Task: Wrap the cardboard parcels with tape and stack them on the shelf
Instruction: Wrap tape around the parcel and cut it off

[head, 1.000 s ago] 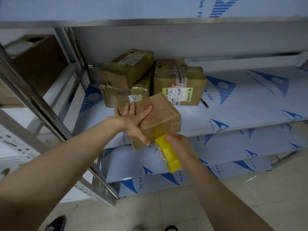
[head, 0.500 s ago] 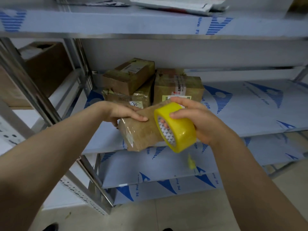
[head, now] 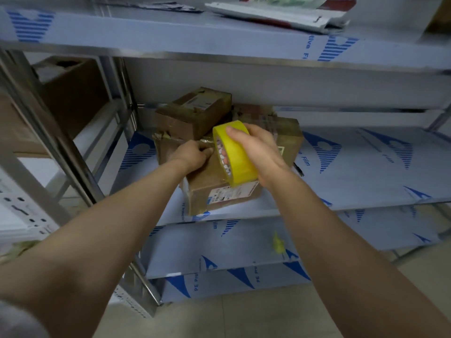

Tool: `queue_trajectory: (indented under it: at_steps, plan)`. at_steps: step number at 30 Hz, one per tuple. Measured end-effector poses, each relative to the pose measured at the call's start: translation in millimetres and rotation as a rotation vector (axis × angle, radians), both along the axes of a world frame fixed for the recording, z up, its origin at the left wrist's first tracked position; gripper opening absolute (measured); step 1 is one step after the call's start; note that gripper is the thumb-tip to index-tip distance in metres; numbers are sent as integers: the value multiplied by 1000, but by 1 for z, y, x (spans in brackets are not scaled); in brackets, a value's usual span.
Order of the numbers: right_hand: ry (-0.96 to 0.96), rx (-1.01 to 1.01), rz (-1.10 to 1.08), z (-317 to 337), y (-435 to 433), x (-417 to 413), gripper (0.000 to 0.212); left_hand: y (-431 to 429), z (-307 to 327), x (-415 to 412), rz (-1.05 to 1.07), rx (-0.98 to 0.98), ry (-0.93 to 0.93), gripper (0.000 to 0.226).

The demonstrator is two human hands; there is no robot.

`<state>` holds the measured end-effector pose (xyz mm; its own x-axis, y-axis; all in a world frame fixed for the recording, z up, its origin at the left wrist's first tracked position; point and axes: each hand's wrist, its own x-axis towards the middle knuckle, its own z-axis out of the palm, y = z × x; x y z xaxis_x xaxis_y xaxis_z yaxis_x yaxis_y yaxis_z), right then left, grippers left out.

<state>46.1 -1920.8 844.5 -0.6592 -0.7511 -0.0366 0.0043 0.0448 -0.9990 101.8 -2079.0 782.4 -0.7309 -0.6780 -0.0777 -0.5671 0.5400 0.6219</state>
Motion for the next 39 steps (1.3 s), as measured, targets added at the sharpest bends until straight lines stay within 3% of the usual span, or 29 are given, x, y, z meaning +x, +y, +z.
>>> queue_trajectory:
  at_steps: [2,5,7,13,17,21,24,26,29,35,39]
  plan:
    - [5,-43,-49,2,8,6,8,-1,-1,-2,26,11,36,37]
    - [49,-31,-94,4,23,17,40,-2,-2,-5,27,60,102,33]
    - [71,-25,-101,-3,36,23,48,-5,-4,-6,37,96,126,31]
    - [98,24,-48,-39,66,37,14,-8,-9,-9,42,128,148,27]
    - [31,64,-119,-74,66,47,12,-12,-13,-10,36,81,91,31]
    - [-35,26,-144,-87,60,45,17,-8,-4,-16,101,-70,-75,27]
    - [-69,20,-133,-89,57,42,19,1,9,-30,62,-200,-91,28]
    - [-53,36,-133,-91,55,39,19,12,11,-45,-31,-295,-115,43]
    - [-70,27,-126,-94,54,36,19,22,-5,-63,-59,-466,-295,74]
    - [-147,-25,-126,-106,50,29,15,2,-14,-76,-76,-634,-203,54]
    - [-123,-56,-135,-107,52,25,20,-11,-9,-76,-19,-518,-165,55]
